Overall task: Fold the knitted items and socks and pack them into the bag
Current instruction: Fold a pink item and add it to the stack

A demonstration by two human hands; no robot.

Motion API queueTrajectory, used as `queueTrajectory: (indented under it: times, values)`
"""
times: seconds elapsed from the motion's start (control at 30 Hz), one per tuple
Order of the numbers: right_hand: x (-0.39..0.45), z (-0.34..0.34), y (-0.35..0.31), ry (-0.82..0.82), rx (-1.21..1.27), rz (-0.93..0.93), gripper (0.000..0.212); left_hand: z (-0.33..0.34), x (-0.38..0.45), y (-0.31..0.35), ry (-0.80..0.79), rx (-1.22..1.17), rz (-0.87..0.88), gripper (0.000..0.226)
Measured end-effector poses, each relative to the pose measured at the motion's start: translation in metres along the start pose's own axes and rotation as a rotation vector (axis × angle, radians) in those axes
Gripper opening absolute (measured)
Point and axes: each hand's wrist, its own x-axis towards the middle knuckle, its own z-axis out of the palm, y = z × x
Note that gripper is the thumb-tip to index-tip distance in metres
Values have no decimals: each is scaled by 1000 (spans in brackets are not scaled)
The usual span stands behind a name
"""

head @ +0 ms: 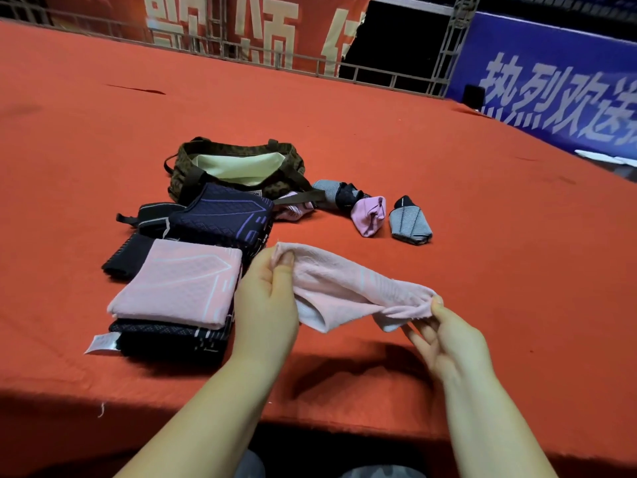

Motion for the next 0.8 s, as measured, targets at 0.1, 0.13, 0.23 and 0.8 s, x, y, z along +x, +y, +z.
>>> queueTrajectory:
  times: [0.1,0.13,0.23,0.8]
  values:
    - [-2,0,-1,32,-127,-136,19,-1,4,5,11,2,31,18]
    - [-2,-1,-1,62,-185,-207,23,-3,5,5,14,-3,35,17]
    - [-1,-10,1,122,-299,-323,30,-10,12,6,44,3,34,23]
    - [5,-48,-8,62,-648,-422,10,14,23,-37,-408,352,-376,30]
